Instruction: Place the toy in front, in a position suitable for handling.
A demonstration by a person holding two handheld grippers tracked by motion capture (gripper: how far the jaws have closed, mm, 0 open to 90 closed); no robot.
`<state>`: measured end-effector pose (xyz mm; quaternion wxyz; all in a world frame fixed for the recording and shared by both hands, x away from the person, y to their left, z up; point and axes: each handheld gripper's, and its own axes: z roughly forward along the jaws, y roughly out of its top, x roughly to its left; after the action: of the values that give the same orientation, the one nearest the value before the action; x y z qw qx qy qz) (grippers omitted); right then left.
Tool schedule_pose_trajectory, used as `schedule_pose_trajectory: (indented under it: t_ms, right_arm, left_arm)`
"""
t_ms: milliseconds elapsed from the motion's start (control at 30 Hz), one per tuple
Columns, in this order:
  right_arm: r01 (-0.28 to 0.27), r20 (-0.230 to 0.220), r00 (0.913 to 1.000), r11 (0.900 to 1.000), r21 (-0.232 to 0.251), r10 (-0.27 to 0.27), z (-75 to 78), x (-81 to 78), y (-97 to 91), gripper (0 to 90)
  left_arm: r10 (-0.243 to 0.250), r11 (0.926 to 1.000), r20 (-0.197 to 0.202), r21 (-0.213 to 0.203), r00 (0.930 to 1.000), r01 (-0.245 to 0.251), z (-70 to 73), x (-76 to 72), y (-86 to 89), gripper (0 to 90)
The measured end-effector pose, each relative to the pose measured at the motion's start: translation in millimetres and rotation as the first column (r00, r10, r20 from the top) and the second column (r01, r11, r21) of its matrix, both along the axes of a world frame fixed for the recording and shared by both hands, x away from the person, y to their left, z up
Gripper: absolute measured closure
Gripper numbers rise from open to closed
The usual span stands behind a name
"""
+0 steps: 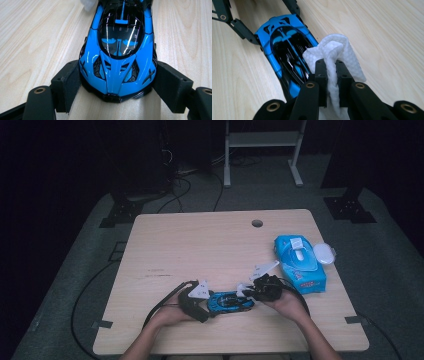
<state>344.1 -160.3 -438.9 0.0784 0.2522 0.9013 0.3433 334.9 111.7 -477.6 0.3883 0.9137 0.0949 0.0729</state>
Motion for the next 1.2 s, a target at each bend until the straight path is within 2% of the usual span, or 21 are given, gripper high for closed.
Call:
schedule_pose_trajectory:
  t_ms: [200,433,567,600,667,700,800,833,900,967,1100,1200]
  right_arm:
    - [-0.008,0.011,0.9999,0.9998,0.018,0.007,2.4,-8.4,-6.1,82.1]
    - [0.009,0.024,0.9997,0.9965,0.083,-0.011,11.7,-16.9,-24.5,82.2]
    - [0.009,0.037,0.9992,0.9956,0.093,-0.012,15.0,-23.2,-29.3,82.2]
    - [0.021,0.061,0.9978,0.994,0.108,-0.027,17.1,-26.0,-31.2,82.2]
    - [0.041,0.066,0.9965,0.9872,0.154,-0.051,20.9,-28.9,-34.9,82.2]
    - [0.04,0.07,0.9962,0.9869,0.156,-0.052,21.1,-29.5,-35.1,82.2]
    - [0.013,0.055,0.9983,0.9932,0.116,-0.019,14.8,-32.4,-29.7,82.2]
    - [0.001,0.046,0.9989,0.9958,0.091,-0.005,9.7,-33.3,-25.7,82.2]
    - [-0.009,0.023,0.9997,0.9971,0.075,0.007,1.9,-33.5,-18.1,82.2]
    - [-0.025,0.02,0.9995,0.9982,0.054,0.024,-5.3,-32.3,-7.9,82.2]
    - [-0.027,0.016,0.9995,0.9983,0.052,0.026,-2.2,-30.2,-12.3,82.2]
    - [-0.005,-0.001,1.0,0.9966,0.082,0.005,-1.9,-31.6,-23.9,82.2]
  left_arm:
    - [0.002,1.0,-0.011,0.006,0.9999,-0.002,0.2,0.7,0.9,25.3]
    - [0.005,1.0,-0.015,0.006,0.9999,-0.005,0.2,0.6,0.7,25.3]
    - [0.006,1.0,-0.015,0.007,0.9999,-0.006,0.3,0.4,0.6,25.3]
    - [0.009,0.9999,-0.016,0.004,0.9998,-0.009,0.2,0.0,0.2,25.3]
    - [0.007,0.9999,-0.014,0.008,0.9999,-0.007,0.4,0.2,0.5,25.3]
    - [0.007,0.9999,-0.015,0.009,0.9999,-0.006,0.4,0.3,0.5,25.3]
    - [0.003,0.9999,-0.01,0.012,0.9999,-0.003,0.6,0.7,0.7,25.3]
    - [0.003,0.9999,-0.011,0.013,0.9999,-0.003,0.6,0.8,0.6,25.3]
    - [0.003,0.9999,-0.01,0.012,0.9999,-0.002,0.5,0.8,0.5,25.3]
    - [0.003,0.9999,-0.009,0.014,1.0,-0.003,0.7,0.6,0.9,25.3]
    - [0.0,0.9999,-0.008,0.012,1.0,0.0,0.5,0.8,1.1,25.4]
    - [-0.002,1.0,-0.007,0.009,1.0,0.002,0.2,0.7,0.6,25.3]
